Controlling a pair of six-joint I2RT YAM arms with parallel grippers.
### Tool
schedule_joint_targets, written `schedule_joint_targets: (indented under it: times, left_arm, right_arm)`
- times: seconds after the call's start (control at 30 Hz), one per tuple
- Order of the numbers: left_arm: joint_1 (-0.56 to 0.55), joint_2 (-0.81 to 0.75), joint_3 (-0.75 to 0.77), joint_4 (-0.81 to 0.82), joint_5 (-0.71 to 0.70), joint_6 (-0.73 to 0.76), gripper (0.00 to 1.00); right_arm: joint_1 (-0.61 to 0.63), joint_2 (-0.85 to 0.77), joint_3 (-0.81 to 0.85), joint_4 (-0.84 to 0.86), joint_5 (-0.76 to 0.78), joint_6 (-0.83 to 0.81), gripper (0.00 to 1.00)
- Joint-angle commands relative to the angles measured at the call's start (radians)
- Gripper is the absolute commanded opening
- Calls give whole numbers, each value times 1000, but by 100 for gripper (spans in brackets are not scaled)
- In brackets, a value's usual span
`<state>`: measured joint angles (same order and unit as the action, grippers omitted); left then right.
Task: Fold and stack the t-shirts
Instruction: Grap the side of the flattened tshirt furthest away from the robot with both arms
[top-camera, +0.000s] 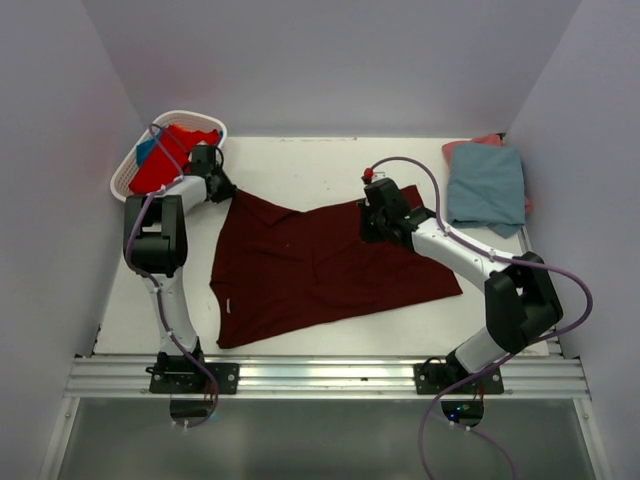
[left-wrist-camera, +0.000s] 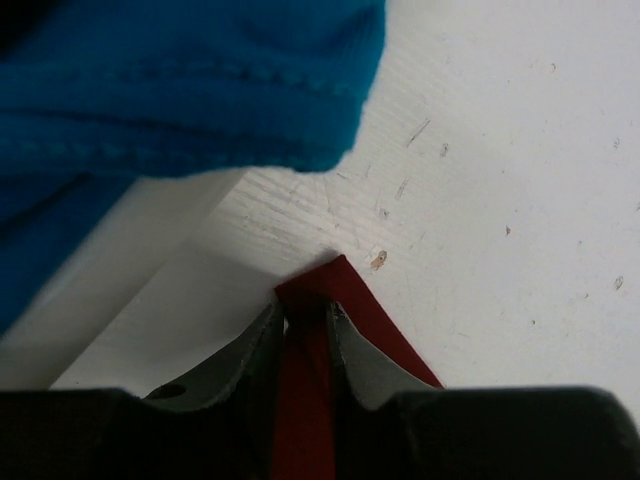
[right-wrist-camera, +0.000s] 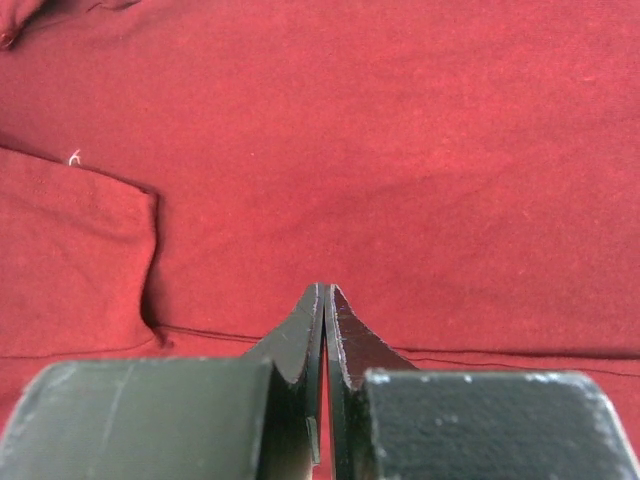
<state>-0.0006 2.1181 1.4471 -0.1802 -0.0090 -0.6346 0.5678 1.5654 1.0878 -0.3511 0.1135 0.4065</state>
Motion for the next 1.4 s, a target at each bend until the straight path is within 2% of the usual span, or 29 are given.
schedule_joint_targets:
  times: [0.0, 0.33, 0.5, 0.6, 0.7, 0.73, 0.8, 1.2, 1.37]
  left_arm:
    - [30, 20, 18, 2, -48, 12, 27]
    - [31, 60, 88, -25, -46, 24, 30]
    - [30, 94, 87, -16, -17, 24, 27]
    - [30, 103, 81, -16, -11, 24, 23]
    - [30, 97, 62, -15, -5, 30, 14]
    - [31, 89, 55, -8, -5, 32, 7]
    - [30, 80, 45, -5, -8, 33, 0]
    - [30, -32, 94, -21, 66, 15, 0]
    - [30, -109, 61, -7, 118, -11, 0]
  right_arm:
    - [-6, -31, -2, 9, 9, -5, 1]
    - [-11, -38, -2, 9, 6, -5, 0]
    - [-14, -41, -6, 9, 6, -3, 0]
    - [-17, -44, -12, 9, 9, -3, 0]
    - [-20, -44, -11, 9, 8, -2, 0]
    - [-20, -42, -11, 9, 8, 2, 0]
    - [-20, -39, -9, 9, 14, 8, 0]
    - [-101, 2, 29, 24, 127, 84, 0]
    - [-140, 39, 69, 24, 158, 84, 0]
